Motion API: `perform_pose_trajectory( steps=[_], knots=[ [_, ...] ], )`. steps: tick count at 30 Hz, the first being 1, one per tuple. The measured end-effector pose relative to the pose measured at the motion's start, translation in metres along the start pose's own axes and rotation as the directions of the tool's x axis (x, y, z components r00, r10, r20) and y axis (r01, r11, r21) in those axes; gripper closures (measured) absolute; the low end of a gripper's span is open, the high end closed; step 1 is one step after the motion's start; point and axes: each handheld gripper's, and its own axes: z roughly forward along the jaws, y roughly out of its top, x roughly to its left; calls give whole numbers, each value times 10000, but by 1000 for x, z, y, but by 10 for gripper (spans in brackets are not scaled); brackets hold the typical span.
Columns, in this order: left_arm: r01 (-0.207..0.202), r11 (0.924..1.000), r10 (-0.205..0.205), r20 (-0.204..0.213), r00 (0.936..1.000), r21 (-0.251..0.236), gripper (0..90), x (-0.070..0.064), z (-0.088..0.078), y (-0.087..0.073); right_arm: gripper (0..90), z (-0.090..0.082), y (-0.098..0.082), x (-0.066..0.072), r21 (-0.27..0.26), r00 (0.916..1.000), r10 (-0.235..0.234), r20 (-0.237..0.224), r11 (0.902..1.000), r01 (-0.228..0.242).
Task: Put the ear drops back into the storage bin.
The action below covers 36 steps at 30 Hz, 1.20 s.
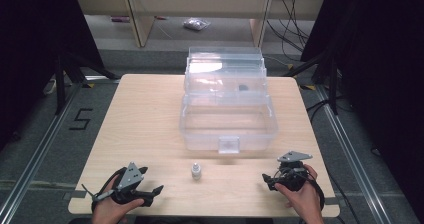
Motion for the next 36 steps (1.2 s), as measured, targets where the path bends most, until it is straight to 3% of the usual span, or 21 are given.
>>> perform_pose_trajectory(
  steps=[6, 7, 11, 12, 13, 20, 27, 31, 33, 34, 36],
  knots=[
    [148, 9999, -148, -64, 9999, -89, 176, -1, 1, 0, 187, 0, 8, 7, 304, 9986, -509, -162, 9982, 514],
    [153, 9998, -154, -65, 9999, -92, 176, -1, 1, 0, 190, 1, 9, 6, 210, 9965, -819, -184, 9964, 823],
    [134, 9997, -135, -53, 9999, -185, 176, -1, 1, -1, 198, 1, 12, 12, 482, 9970, -719, -300, 9961, 733],
    [136, 9997, -137, -33, 9999, -180, 176, -1, 2, -1, 200, 1, 13, 11, 457, 9947, -984, -306, 9940, 997],
    [153, 9997, -153, -34, 9999, -193, 176, -1, 2, -1, 203, 0, 14, 15, 634, 9968, -668, -442, 9956, 695],
    [111, 9999, -111, -17, 9999, -126, 176, -1, 1, -1, 211, 2, 20, 21, 779, 9916, -1142, -601, 9899, 1187],
    [135, 9997, -138, -141, 9998, -196, 176, -1, 2, -1, 218, 4, 25, 27, 793, 9884, -1315, -763, 9873, 1375],
    [-122, 9999, 121, -221, 9997, -69, 176, 1, 1, 0, 219, 4, 32, 33, 978, 9834, -1536, -962, 9818, 1629],
    [-44, 10000, 44, -145, 9999, 43, 176, 1, 1, 0, 221, 7, 38, 38, 922, 9721, -2043, -1149, 9722, 2152],
    [-75, 10000, 76, -137, 9999, 51, 177, 1, 1, 0, 222, 9, 40, 42, 928, 9717, -2044, -1184, 9720, 2158],
    [87, 9999, -88, -131, 9999, -66, 177, 0, 1, -1, 226, 11, 46, 48, 862, 9617, -2387, -1346, 9641, 2513]
  ],
)
